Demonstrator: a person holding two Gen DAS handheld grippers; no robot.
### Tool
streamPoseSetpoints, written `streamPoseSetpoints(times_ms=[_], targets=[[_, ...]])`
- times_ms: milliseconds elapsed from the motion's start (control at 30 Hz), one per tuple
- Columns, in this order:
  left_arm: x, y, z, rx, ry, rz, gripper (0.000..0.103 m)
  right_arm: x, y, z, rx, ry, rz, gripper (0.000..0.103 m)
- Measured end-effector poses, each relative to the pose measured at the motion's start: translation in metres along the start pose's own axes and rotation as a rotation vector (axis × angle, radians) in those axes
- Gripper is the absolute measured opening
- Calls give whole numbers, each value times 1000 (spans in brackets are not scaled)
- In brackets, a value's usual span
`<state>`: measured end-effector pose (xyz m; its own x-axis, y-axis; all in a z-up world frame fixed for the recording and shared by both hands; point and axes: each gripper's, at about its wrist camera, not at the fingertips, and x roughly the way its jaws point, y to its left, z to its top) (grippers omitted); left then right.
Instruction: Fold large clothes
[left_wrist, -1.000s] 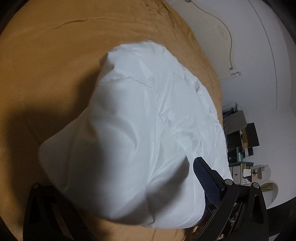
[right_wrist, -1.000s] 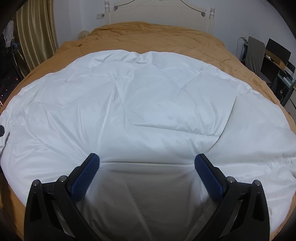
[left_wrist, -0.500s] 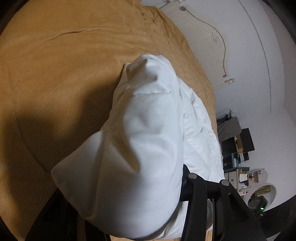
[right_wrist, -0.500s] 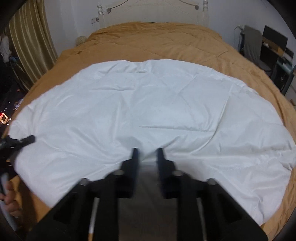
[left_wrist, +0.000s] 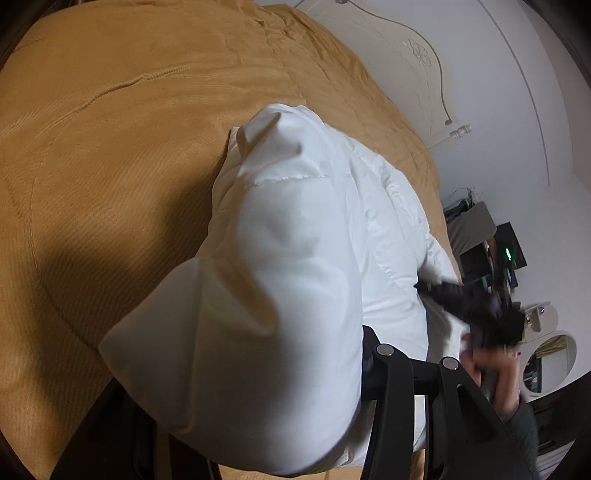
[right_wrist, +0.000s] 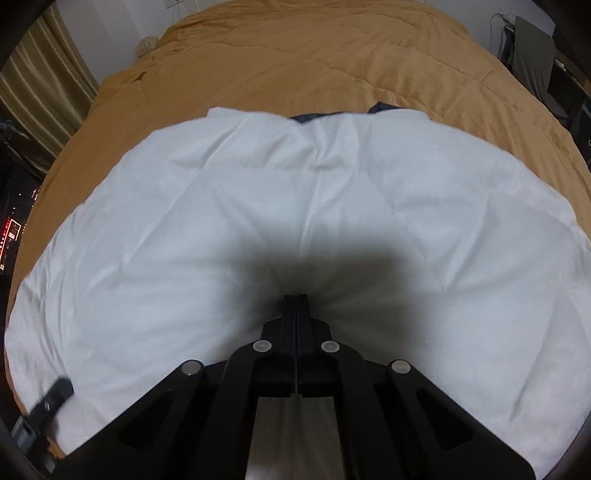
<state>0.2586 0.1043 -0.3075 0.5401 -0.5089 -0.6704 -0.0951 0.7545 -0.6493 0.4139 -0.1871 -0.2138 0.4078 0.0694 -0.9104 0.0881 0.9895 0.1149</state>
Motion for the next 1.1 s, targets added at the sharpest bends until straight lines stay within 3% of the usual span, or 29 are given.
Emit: streamPoseSetpoints(times_ms=[133, 267, 433, 533, 667, 767, 867, 967, 1033, 1100], targets=[[-1, -2, 2, 36, 3, 13, 47, 31, -7, 55, 86, 17, 18, 0], [-4, -1, -1, 71, 13, 20, 47, 49, -13, 74, 159, 50, 33, 0], [-8, 6, 0, 55, 9, 18, 47, 2, 4, 32, 42, 15, 15, 0], [-8, 8, -3, 49, 5, 14, 47, -41, 13, -29, -24, 19, 41, 0], [-4, 7, 0, 45, -7, 10, 47, -69, 26, -123, -127, 141, 56, 0], [-5, 10, -1, 31, -11, -18, 47, -73, 22, -162, -146, 108, 26, 0], [-5, 9, -2, 17, -19, -42, 48, -55, 6, -165, -39, 116, 81, 0], [-8, 0, -1, 67, -35, -29, 45, -47, 2, -158, -3, 157, 99, 0], [-11, -6, 0, 106, -44, -5, 45, -52, -6, -138, 58, 175, 138, 1], [-12, -10, 1, 115, -46, 16, 45, -58, -9, -108, 66, 107, 113, 1]])
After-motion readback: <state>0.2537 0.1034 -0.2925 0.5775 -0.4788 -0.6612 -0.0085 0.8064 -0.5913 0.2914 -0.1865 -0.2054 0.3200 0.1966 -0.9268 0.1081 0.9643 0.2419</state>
